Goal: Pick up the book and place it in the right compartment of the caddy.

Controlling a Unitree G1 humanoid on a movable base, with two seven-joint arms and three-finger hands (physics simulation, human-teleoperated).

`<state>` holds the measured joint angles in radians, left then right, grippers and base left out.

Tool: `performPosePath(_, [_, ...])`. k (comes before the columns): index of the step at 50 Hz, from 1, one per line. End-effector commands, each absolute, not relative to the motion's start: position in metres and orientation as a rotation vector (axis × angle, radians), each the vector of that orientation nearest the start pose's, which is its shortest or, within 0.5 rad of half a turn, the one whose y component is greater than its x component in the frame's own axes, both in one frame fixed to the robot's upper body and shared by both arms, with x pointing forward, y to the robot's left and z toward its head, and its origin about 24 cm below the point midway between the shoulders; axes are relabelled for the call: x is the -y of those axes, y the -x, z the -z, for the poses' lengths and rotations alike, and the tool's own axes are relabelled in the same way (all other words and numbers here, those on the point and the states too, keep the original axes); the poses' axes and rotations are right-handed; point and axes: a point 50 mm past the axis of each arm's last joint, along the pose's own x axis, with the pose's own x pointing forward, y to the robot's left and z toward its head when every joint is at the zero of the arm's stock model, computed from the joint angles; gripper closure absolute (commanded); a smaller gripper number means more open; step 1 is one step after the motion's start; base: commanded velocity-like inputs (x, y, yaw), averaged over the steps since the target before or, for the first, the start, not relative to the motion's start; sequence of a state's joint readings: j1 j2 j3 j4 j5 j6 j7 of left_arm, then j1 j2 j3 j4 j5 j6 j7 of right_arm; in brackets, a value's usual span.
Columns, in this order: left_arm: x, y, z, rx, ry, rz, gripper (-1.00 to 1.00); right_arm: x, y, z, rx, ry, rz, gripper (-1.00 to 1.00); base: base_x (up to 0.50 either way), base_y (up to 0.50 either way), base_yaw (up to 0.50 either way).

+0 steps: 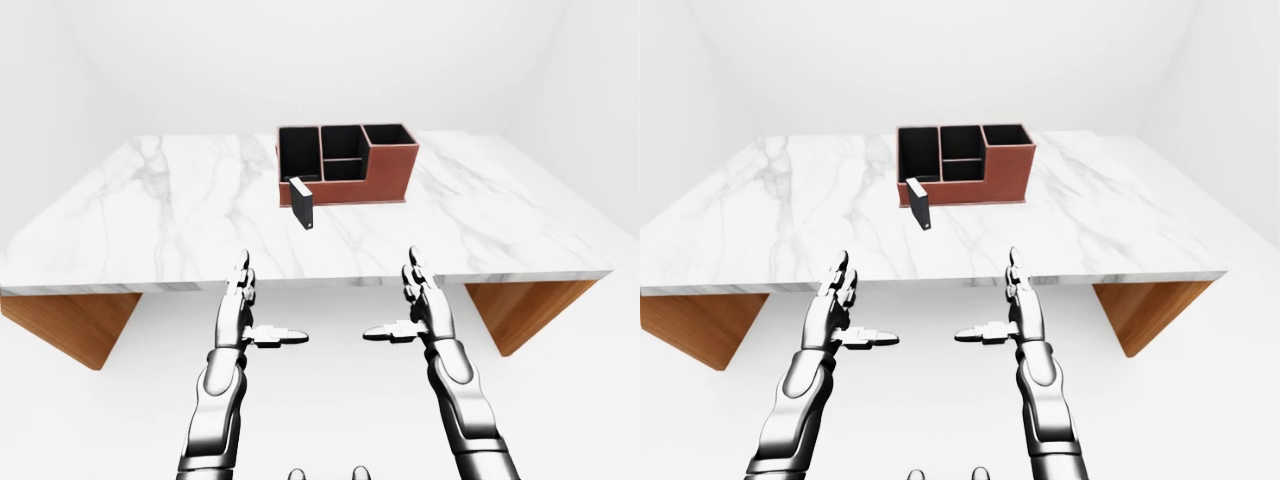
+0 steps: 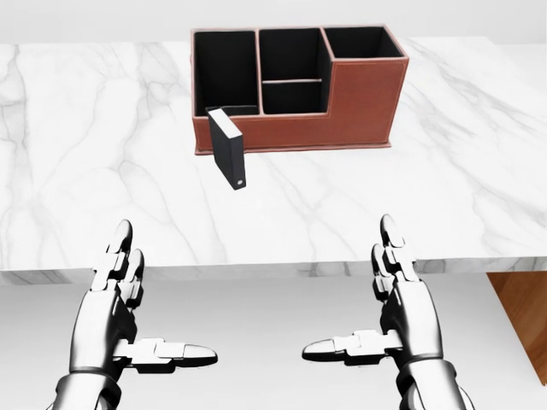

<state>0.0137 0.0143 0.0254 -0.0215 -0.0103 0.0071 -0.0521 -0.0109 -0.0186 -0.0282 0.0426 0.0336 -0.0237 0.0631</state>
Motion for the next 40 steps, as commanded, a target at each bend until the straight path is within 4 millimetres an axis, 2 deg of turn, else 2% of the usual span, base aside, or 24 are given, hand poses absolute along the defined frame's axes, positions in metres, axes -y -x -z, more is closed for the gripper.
performPosePath(1, [-0.1565, -0.2525, -0.0393, 0.0, -0.007, 0.024, -1.0, 0.154, -0.2554, -0.037, -0.004, 0.004, -0.044, -1.0, 0.41, 0.0, 0.0])
performPosePath(40, [-0.1552, -0.2501, -0.0431, -0.003, -0.016, 0.027, -1.0, 0.1542, -0.2558, -0.0352, -0.006, 0.003, -0.04, -1.0, 0.44, 0.0, 0.0])
